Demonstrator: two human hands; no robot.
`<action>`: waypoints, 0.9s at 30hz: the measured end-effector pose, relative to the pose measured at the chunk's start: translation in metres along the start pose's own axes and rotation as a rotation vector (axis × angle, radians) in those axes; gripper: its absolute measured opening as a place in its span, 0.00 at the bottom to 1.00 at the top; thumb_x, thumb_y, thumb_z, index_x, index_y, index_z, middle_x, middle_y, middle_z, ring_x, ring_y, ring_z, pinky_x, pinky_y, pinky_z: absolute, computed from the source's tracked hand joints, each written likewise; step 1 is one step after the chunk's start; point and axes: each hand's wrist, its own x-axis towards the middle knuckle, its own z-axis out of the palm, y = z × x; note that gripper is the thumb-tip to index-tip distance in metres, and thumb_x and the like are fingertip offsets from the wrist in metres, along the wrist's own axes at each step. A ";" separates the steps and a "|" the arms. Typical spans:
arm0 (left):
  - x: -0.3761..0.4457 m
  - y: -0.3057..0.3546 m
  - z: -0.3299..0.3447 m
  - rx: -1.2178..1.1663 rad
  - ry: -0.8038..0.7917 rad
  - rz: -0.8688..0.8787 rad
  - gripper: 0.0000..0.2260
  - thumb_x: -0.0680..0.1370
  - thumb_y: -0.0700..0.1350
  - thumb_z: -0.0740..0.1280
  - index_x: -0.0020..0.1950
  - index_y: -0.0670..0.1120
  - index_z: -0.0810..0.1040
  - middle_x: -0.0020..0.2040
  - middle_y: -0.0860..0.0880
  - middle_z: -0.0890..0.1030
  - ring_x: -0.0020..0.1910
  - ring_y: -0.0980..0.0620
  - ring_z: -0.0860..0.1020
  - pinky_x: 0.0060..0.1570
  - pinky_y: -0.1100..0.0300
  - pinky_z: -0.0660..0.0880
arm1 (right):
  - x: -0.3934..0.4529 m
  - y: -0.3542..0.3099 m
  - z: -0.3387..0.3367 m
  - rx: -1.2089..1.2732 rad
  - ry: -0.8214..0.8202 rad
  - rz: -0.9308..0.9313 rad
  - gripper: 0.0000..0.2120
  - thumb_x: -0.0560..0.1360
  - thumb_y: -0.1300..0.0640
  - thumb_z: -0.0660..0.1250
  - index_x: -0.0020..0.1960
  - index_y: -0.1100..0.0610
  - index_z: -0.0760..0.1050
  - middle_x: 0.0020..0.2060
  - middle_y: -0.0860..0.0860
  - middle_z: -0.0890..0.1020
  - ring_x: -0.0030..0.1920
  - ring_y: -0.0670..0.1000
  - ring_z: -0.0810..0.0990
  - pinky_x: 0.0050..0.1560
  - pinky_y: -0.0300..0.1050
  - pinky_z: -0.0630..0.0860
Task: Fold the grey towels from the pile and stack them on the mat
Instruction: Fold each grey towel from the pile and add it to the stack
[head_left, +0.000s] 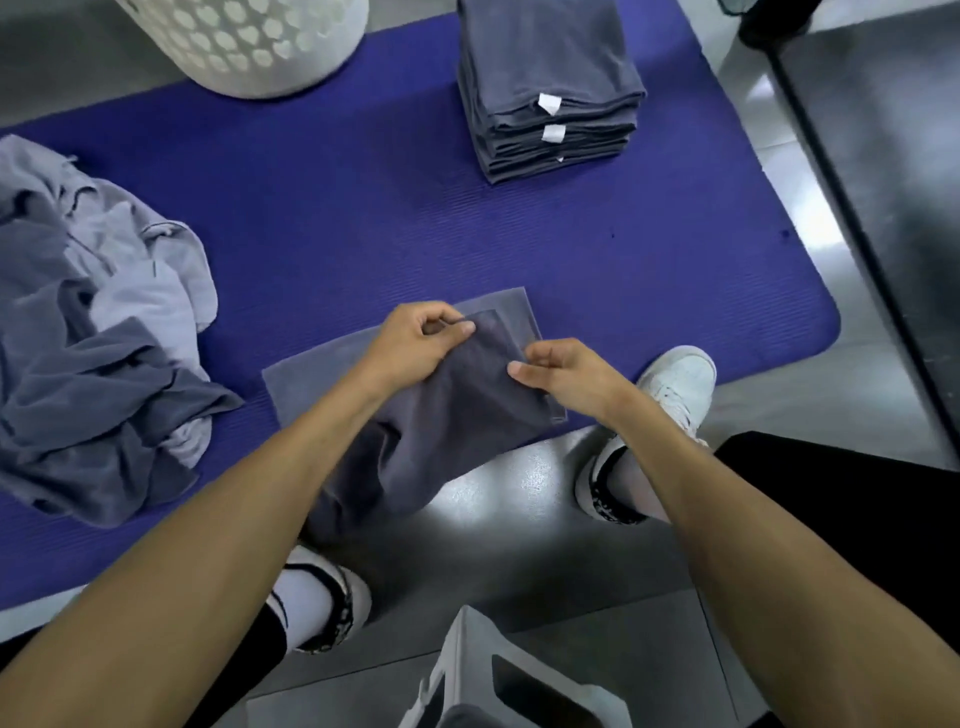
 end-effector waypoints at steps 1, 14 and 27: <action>0.014 -0.004 0.004 0.017 0.015 -0.016 0.04 0.78 0.45 0.71 0.45 0.46 0.83 0.38 0.46 0.82 0.36 0.58 0.76 0.41 0.62 0.73 | 0.006 0.007 0.000 0.015 0.032 0.030 0.14 0.79 0.49 0.68 0.42 0.58 0.76 0.34 0.48 0.77 0.36 0.46 0.75 0.42 0.41 0.73; 0.138 -0.052 0.074 0.359 0.041 -0.119 0.05 0.78 0.50 0.69 0.44 0.50 0.81 0.39 0.55 0.79 0.42 0.55 0.77 0.46 0.62 0.70 | 0.032 0.096 0.002 -0.058 0.155 0.265 0.15 0.80 0.54 0.64 0.35 0.53 0.68 0.31 0.49 0.73 0.34 0.49 0.70 0.37 0.44 0.68; 0.146 -0.046 0.075 0.589 -0.062 -0.002 0.13 0.76 0.54 0.70 0.56 0.48 0.80 0.55 0.47 0.74 0.58 0.47 0.73 0.58 0.49 0.73 | 0.036 0.094 -0.001 -0.334 0.121 0.385 0.11 0.81 0.51 0.60 0.40 0.53 0.69 0.42 0.53 0.77 0.48 0.58 0.78 0.57 0.56 0.73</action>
